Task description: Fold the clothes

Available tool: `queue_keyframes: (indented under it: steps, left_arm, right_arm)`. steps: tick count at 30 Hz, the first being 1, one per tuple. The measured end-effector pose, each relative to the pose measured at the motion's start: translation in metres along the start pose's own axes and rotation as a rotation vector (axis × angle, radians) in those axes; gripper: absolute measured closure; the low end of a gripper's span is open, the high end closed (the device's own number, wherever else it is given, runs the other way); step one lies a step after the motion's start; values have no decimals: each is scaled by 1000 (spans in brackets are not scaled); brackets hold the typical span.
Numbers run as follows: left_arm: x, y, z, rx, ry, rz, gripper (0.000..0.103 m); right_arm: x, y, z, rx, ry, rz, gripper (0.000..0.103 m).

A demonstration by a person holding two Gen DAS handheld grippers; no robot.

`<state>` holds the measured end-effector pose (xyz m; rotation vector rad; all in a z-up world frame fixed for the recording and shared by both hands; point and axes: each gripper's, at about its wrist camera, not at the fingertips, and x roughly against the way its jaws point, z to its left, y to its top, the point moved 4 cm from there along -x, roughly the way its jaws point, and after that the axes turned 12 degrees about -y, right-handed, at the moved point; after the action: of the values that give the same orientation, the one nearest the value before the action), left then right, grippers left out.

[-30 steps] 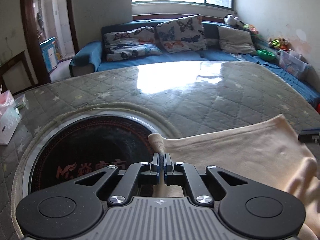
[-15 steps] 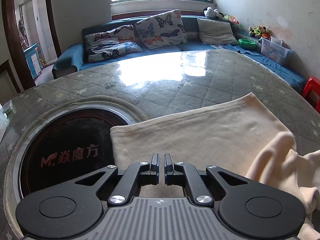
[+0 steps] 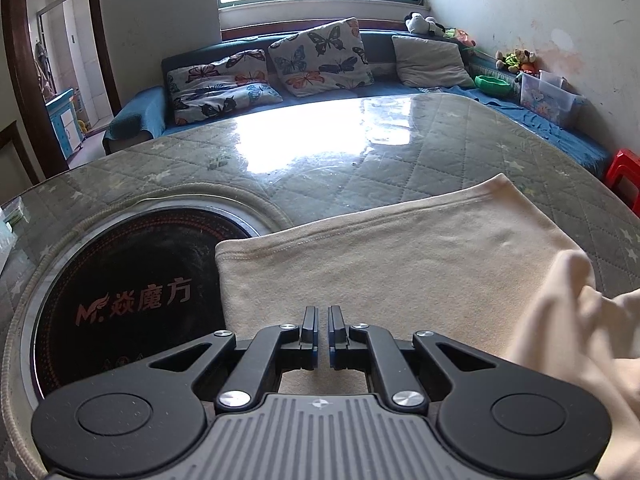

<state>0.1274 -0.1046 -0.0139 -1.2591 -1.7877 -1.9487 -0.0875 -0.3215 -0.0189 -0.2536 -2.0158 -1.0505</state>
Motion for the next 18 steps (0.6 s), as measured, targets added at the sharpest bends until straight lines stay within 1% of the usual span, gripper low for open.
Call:
queue_keyframes:
  steps: [3,6,9,10,11,13,15,16,17,18]
  left_arm:
    - [0,-2,-1,-14,8,-10,96]
    - [0,-3,-2,-26,16,-13,95]
    - [4,-3,-3,-27,23,-9,92]
    - [7,-3,-2,-27,26,-10,92]
    - [12,-3,-3,-27,19,-18,92]
    - [24,-4,-9,-31,-7,-40,92]
    - [36,-7,-21,-50,-43,-61,92]
    - [41,-9,-29,-64,-63,-70,92]
    - [47,-12,-38,-78,-86,-77,91]
    - [52,-15,-47,-93,-113,-81,91]
  right_arm:
    - [13,-13,9,11,21,40,101]
    - [13,-24,14,-30,47,64,100]
    - [20,-29,11,-86,50,59,96]
    - [23,-30,7,-100,49,56,94]
    - [30,-33,0,-131,36,52,92]
    - [37,-36,-16,-176,-13,45,91]
    - [39,-43,-37,-235,-93,44,91]
    - [40,-47,-48,-265,-134,45,90]
    - [37,-53,-60,-296,-173,50,84]
    - [35,-60,-68,-327,-193,57,81]
